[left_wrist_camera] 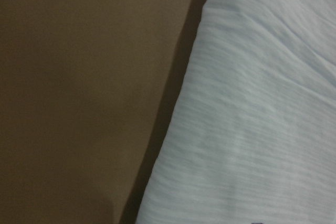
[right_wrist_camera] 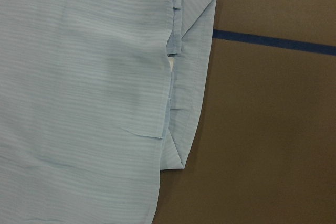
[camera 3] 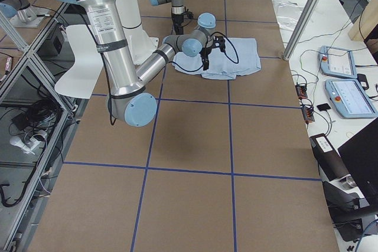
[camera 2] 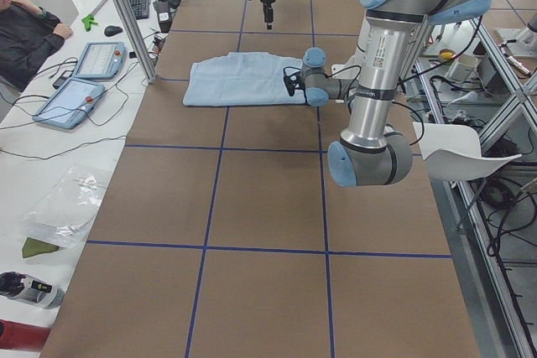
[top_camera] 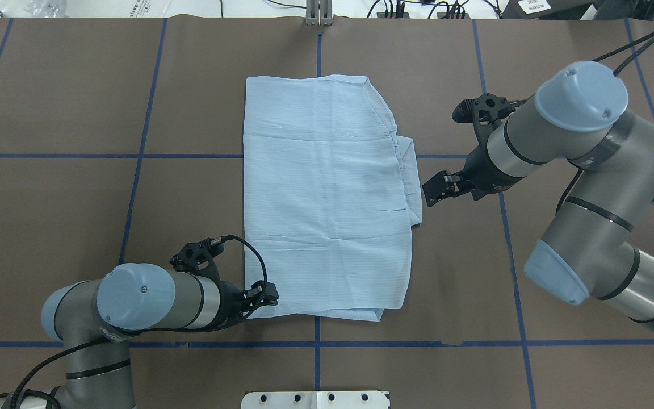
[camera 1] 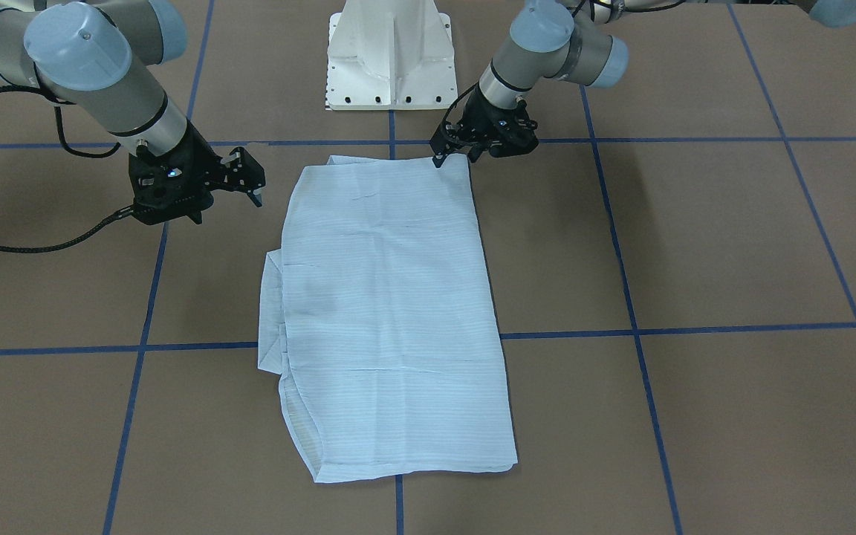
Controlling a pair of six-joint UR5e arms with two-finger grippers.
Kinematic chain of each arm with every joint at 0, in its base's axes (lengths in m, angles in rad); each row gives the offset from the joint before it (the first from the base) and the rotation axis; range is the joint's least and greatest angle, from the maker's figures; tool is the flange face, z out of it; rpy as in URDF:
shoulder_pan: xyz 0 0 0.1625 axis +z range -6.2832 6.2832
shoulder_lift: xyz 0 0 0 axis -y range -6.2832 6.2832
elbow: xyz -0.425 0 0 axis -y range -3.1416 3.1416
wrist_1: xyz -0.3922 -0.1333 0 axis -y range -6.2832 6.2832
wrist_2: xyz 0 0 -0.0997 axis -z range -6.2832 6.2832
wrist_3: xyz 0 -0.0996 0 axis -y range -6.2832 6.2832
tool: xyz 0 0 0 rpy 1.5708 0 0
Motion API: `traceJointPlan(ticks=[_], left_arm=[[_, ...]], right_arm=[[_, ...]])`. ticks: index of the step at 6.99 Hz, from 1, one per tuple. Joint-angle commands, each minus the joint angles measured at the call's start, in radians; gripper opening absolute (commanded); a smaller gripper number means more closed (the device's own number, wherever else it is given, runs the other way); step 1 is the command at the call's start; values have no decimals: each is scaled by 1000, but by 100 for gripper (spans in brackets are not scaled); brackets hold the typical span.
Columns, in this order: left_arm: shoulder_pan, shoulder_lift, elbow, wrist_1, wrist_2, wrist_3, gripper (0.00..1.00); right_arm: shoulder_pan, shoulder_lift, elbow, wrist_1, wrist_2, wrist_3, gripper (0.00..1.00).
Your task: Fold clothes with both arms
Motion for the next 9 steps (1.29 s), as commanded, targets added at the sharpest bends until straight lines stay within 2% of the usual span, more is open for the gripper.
traceJointPlan(ticks=[1,7,8,9], left_arm=[[2,-2,0,0,-2,-1,74],[2,0,-2,0,-3,-1,41],[0,0,-5,0,-2,-1,28],[0,0,-8,0,-2,0,8]], right_arm=[[0,0,-1,0,0,0,100],[2,-5,-1,0,-5,0,100],[2,-6,-1,0,-3,0,100],[0,-6,-1,0,-2,1,100]])
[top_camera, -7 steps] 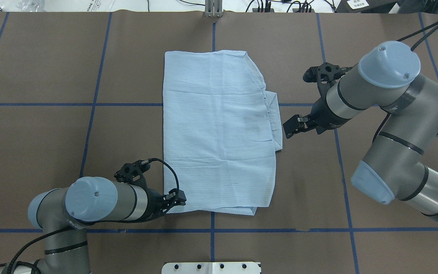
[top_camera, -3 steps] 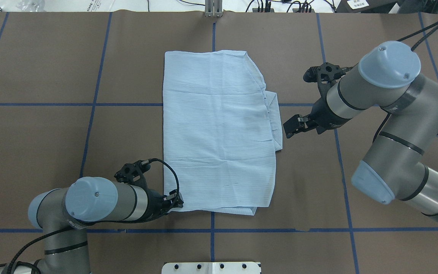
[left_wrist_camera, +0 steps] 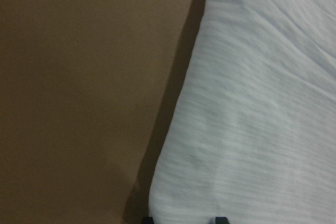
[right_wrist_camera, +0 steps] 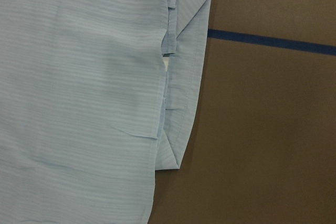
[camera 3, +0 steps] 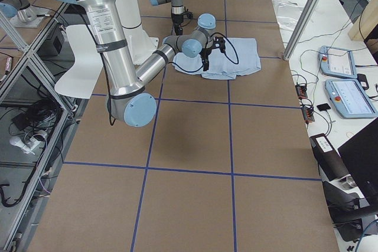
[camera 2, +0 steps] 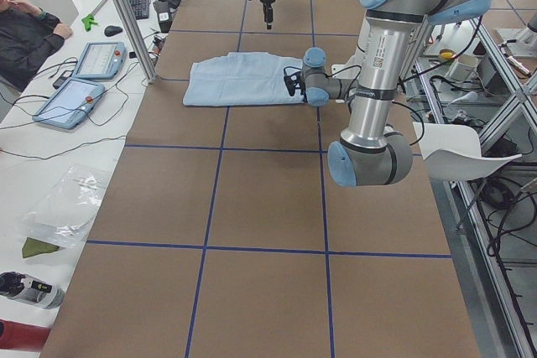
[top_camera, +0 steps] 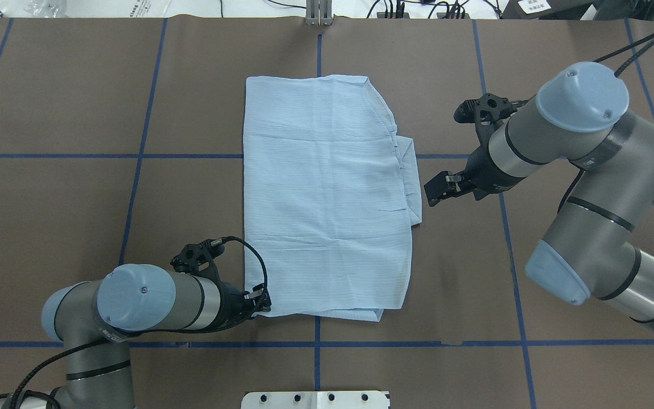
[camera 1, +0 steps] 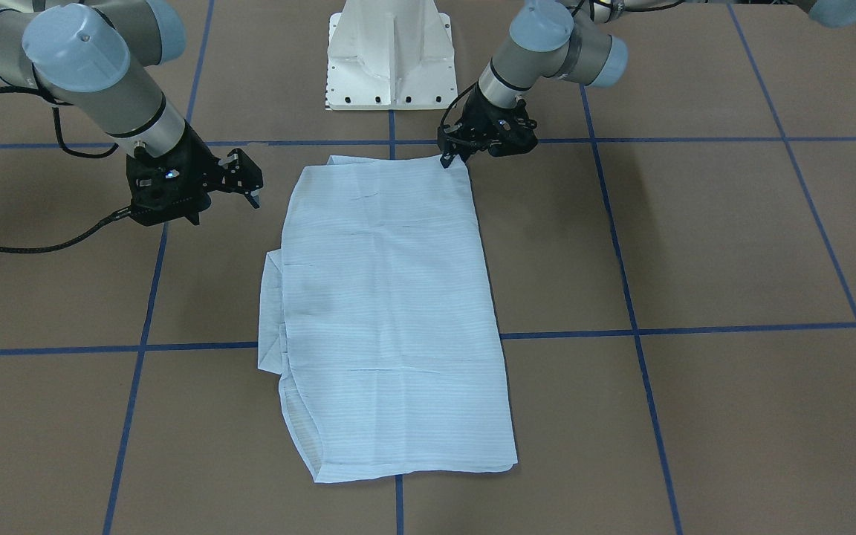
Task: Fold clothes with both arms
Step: 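Move the right gripper to the shirt's near corner beside the left gripper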
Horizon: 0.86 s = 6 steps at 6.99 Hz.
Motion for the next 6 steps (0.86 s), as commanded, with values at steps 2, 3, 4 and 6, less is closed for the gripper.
traceJointPlan(ticks=[2,3,4,6], left_arm=[[-5,0,-16,0,-4,1,0],[-5,-1,-20,1,-7,1,0],[-5,-1,-22,2,-7,3,0],[-7,-3,-26,2,-7,3,0]], right_arm=[[-4,-1,2,0,-2,1,100],[-16,-1,5,0,-5,24,100],[-41,5,9,2,-14,120,100],[-148,10,63,2,-90,386,100]])
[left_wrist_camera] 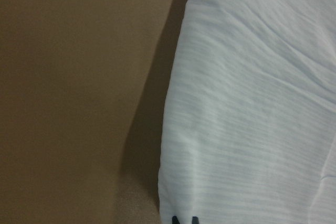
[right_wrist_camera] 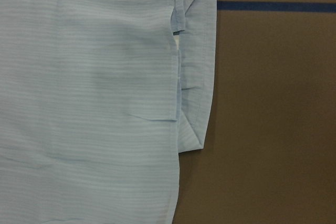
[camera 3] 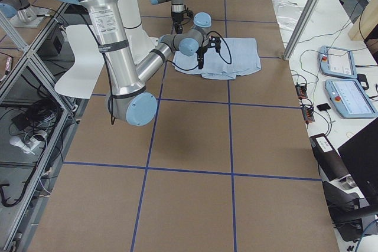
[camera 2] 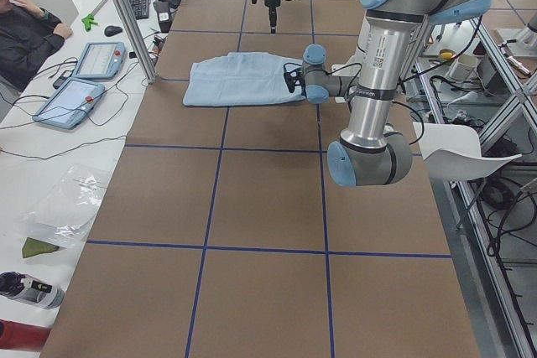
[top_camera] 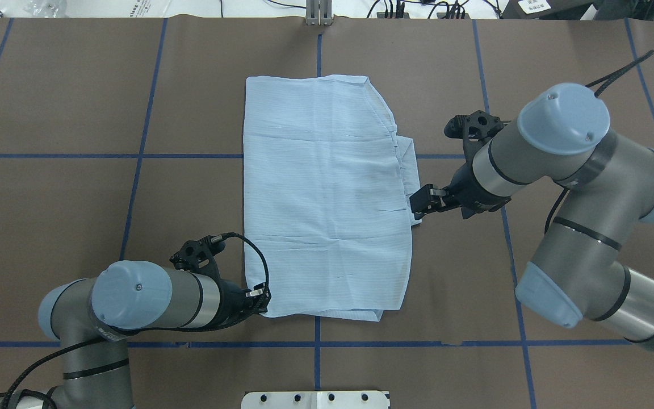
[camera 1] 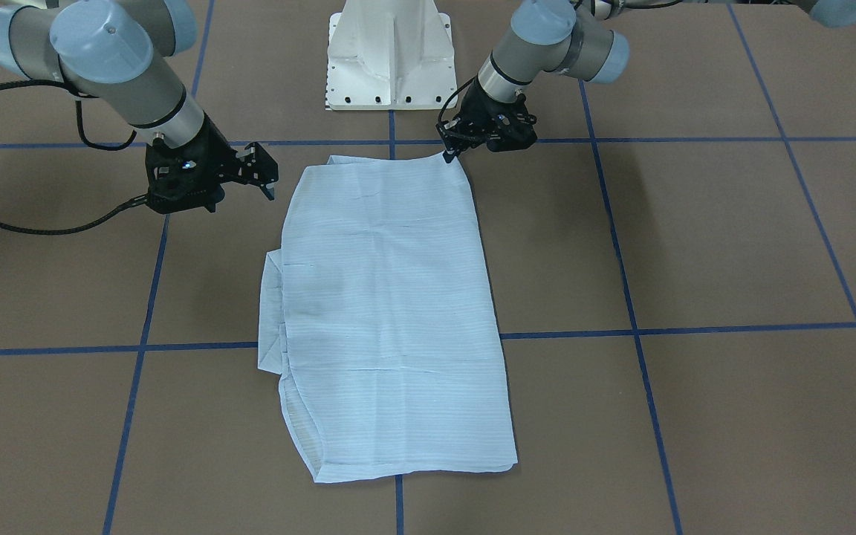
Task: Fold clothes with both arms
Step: 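Move the right gripper to the shirt's near corner beside the left gripper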
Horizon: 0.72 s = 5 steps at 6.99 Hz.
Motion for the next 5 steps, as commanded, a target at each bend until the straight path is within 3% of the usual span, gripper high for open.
traceJointPlan(ticks=[1,5], left_arm=[[-4,-1,-10,2,-2,0,0],[-4,-8,-62,81,-2,2,0]], right_arm=[[-133,22,48,-2,-109,311,100],[-362,40,23,-11,-296,687,100]])
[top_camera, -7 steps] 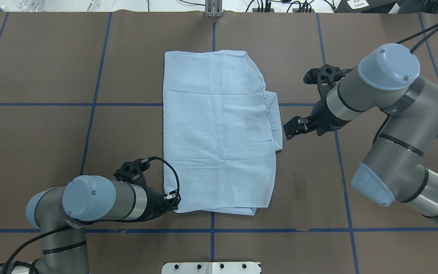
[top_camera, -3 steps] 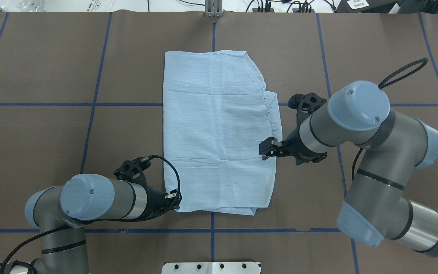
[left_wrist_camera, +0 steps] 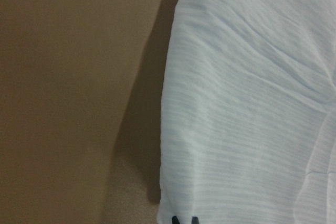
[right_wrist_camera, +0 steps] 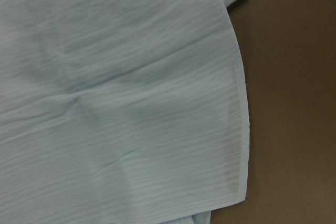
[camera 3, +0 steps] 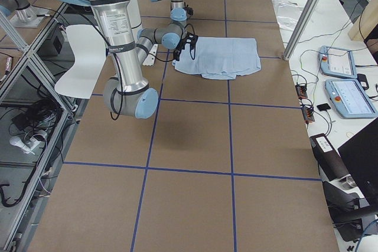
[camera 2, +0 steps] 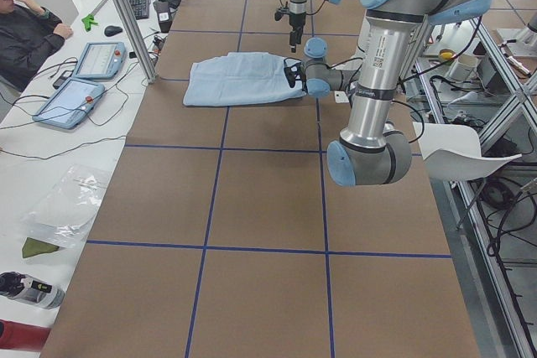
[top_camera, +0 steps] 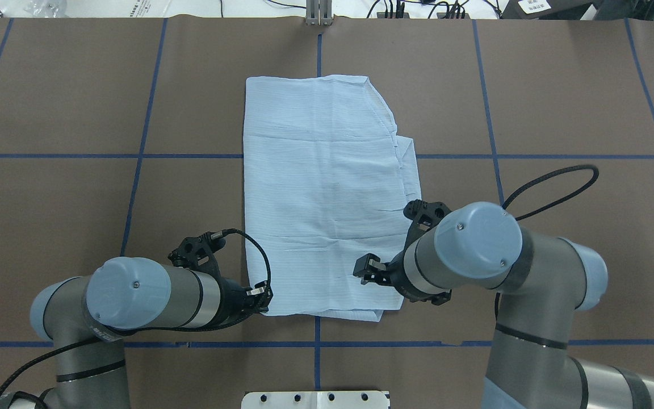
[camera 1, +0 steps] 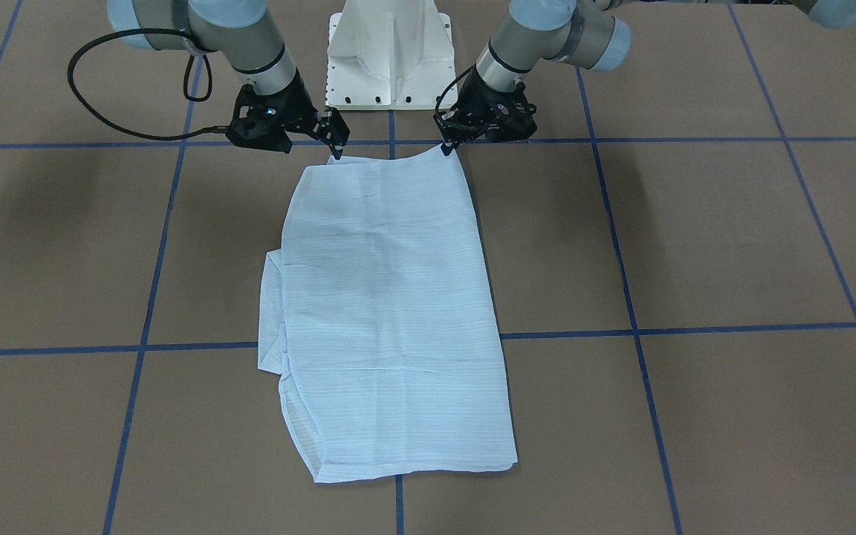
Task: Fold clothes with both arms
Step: 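Move the right gripper to the shirt's near corner beside the left gripper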
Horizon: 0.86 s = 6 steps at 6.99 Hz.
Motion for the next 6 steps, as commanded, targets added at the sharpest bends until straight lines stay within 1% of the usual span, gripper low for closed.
traceJointPlan(ticks=[1,2,3,5,6], left_arm=[[1,0,-3,6,0,0,0],[1,-1,-3,6,0,0,0],[1,2,-3,6,0,0,0],[1,2,-3,6,0,0,0],[2,2,-3,6,0,0,0]], right_arm=[[-81,3,-24,-7,-89,179,100],[-88,4,-45,-9,-98,266,100],[-97,19,-66,-12,-127,298,100],[-97,94,-120,-88,-134,309,100],[-97,93,-122,-90,-134,310,100]])
